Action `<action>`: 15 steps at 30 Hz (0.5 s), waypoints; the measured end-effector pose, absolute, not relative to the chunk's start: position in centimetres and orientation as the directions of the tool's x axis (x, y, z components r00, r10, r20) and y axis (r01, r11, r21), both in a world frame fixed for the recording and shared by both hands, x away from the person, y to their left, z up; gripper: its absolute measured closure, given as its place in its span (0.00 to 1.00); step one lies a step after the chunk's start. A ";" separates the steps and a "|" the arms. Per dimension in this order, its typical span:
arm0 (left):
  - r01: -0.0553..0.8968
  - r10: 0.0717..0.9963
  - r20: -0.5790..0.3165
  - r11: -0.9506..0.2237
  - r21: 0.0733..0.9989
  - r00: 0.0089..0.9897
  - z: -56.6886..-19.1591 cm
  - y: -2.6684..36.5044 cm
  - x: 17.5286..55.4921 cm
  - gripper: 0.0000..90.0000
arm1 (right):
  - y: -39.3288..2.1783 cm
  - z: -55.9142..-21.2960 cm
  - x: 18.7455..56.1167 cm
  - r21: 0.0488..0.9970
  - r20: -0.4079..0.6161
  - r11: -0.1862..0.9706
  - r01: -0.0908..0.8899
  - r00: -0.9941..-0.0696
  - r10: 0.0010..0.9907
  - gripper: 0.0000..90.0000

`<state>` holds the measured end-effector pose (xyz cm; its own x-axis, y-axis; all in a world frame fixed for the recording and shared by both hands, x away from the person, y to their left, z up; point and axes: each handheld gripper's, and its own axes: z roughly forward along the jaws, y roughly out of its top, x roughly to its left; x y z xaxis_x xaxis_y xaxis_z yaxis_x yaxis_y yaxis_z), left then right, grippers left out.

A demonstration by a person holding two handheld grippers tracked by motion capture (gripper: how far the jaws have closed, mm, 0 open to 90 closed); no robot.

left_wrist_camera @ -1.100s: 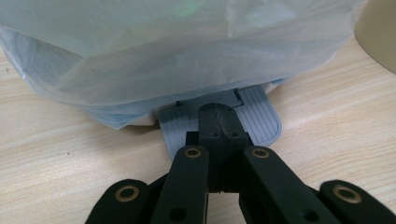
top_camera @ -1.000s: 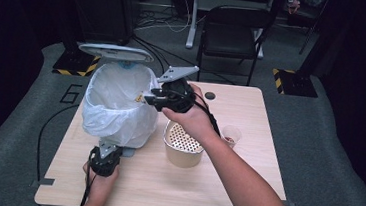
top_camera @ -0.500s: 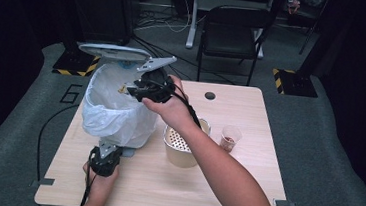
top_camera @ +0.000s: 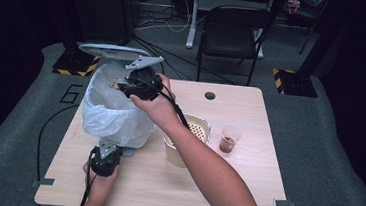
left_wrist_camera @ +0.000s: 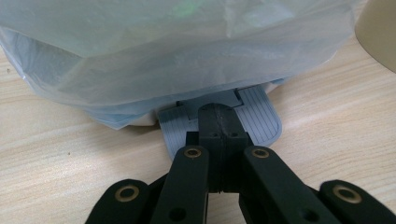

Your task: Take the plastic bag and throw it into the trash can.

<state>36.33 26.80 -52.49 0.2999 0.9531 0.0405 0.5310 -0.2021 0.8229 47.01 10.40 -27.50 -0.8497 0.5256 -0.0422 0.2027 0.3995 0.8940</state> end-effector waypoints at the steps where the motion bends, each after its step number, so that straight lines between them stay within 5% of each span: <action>1: 0.531 0.953 0.040 -0.202 0.823 0.300 -52.5 26.8 36.3 1.00 | 10.6 -27.6 47.0 0.896 -0.042 0.395 0.203 -0.846 0.532 0.74; 15: 0.532 0.954 0.037 -0.198 0.824 0.299 -52.5 26.7 36.3 1.00 | 12.7 -29.2 47.6 0.894 -0.062 0.396 0.207 -0.820 0.569 0.72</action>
